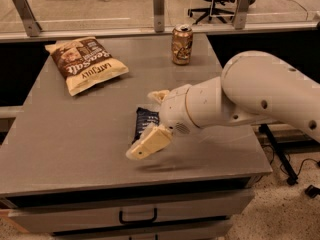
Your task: Move rxbar blueberry near brown chip bag
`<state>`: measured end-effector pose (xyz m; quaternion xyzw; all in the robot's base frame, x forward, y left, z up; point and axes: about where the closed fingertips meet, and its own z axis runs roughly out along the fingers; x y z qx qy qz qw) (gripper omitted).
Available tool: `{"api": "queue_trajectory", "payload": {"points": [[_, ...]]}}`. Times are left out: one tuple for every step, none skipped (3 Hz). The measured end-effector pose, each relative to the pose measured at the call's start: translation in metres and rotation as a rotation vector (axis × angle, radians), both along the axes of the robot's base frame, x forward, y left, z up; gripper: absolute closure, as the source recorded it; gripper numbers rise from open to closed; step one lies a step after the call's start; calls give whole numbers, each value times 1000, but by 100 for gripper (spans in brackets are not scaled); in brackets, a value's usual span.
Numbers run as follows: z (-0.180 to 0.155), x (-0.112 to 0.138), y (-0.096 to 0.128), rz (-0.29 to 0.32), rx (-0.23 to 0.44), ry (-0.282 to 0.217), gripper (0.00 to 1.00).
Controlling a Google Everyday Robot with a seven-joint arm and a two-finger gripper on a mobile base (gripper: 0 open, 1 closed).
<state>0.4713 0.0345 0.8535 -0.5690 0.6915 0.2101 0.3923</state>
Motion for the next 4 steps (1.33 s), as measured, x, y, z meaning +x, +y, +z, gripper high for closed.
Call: {"api": "queue_trajectory", "payload": {"points": [[-11,3,-4,-7,4,8,0],[-21,8,-5,-9,7,15,17],[-25,13,-6,-10,14,20,41],[-26,16,-5,-8,20,20,64]]}}
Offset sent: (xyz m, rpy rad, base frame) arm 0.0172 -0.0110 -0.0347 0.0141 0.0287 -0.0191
